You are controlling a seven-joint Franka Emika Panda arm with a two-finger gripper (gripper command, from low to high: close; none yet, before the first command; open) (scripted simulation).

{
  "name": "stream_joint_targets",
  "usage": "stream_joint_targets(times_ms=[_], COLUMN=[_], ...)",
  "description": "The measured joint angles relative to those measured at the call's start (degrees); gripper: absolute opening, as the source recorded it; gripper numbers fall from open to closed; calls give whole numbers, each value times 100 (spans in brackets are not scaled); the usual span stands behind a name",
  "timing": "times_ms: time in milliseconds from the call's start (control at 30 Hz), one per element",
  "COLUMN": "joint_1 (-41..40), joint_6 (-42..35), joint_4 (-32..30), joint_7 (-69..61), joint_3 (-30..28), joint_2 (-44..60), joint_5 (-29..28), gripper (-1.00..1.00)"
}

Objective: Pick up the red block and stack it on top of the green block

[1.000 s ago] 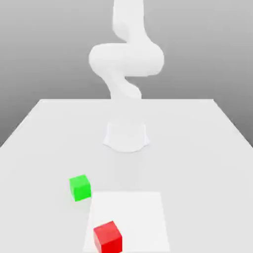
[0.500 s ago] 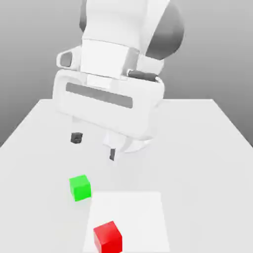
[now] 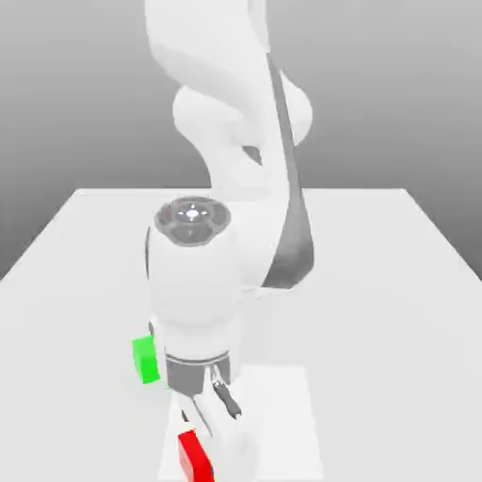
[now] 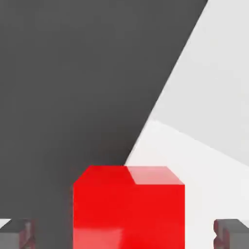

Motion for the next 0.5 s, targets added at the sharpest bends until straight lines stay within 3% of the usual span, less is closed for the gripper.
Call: stream_joint_targets(times_ms=[167, 333, 500], joint_1=[22, -158, -432], joint_6=[66, -583, -808], joint_4=[10, -124, -876], joint_7=[21, -248, -741], joint_3=[-27, 226, 9], joint_2=[65, -729, -1583], joint_5=[-26, 342, 134], gripper=[-100, -100, -100])
